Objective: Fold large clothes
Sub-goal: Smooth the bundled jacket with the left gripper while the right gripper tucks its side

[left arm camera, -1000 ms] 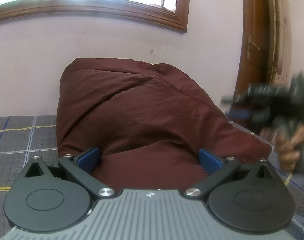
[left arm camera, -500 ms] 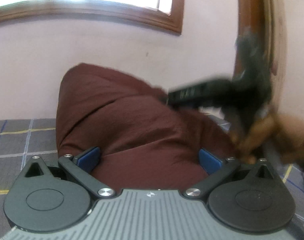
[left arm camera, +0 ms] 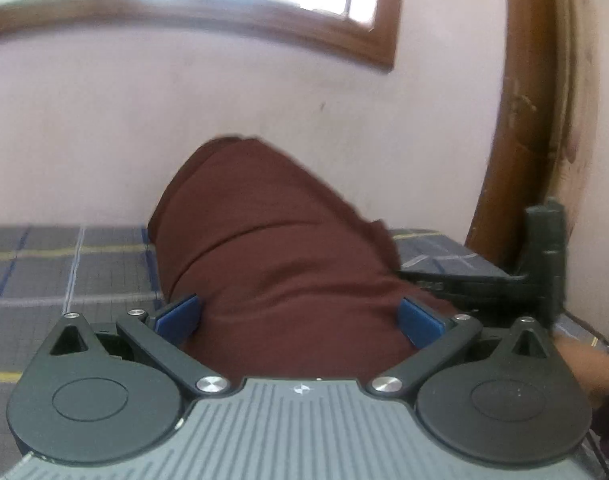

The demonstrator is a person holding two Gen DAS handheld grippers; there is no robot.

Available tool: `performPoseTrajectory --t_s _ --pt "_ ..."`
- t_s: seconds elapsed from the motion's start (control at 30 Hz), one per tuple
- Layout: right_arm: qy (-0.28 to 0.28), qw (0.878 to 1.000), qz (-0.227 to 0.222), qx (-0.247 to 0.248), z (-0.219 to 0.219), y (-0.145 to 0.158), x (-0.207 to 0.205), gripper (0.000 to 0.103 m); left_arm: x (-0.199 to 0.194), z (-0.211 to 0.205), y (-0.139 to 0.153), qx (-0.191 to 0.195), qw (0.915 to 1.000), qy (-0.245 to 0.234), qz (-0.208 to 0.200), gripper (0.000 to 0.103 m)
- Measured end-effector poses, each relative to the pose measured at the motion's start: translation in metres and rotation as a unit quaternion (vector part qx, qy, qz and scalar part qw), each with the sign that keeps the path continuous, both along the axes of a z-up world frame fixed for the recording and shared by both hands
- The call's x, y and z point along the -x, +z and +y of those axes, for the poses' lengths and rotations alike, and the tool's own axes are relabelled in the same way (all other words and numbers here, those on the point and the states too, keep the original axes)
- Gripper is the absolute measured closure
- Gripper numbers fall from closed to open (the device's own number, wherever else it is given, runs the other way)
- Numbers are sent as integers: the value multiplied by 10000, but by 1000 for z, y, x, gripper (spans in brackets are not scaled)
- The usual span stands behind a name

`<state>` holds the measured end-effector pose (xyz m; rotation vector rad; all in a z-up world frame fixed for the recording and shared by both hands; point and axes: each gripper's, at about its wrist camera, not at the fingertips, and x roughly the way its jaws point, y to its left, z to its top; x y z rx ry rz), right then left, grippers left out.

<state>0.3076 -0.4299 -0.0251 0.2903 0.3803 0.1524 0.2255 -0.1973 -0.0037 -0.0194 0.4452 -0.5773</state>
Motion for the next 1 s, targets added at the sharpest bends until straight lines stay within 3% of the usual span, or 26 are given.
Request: performPoseTrajectory --t_s 0.47,0.53,0.6,0.73,0.77,0.8,0.87,1.0 --pt "-350 9984 -160 416 4 4 34 64 -9 -10 -7 -447 9988 137 146 0" --pt "-498 9975 -163 467 5 4 40 59 -10 -11 -7 -467 9987 144 162 0" --pt "-683 9963 -171 496 4 4 45 47 -11 -12 -7 -500 9985 162 175 0" --pt "-827 9947 -157 586 3 5 53 40 -10 -12 -7 -535 9983 163 185 0" --pt "-885 9938 -163 655 5 7 55 35 -10 -12 -8 -535 9982 173 198 0" --pt "-975 9929 -137 673 5 8 57 22 -11 -11 -8 -521 9982 180 218 0" --pt "-1123 9925 -15 476 -4 9 61 8 -12 -10 -9 -490 9983 181 260 0" --pt "-849 9961 137 -208 -25 4 65 6 -13 -9 -9 -467 9984 158 284 0"
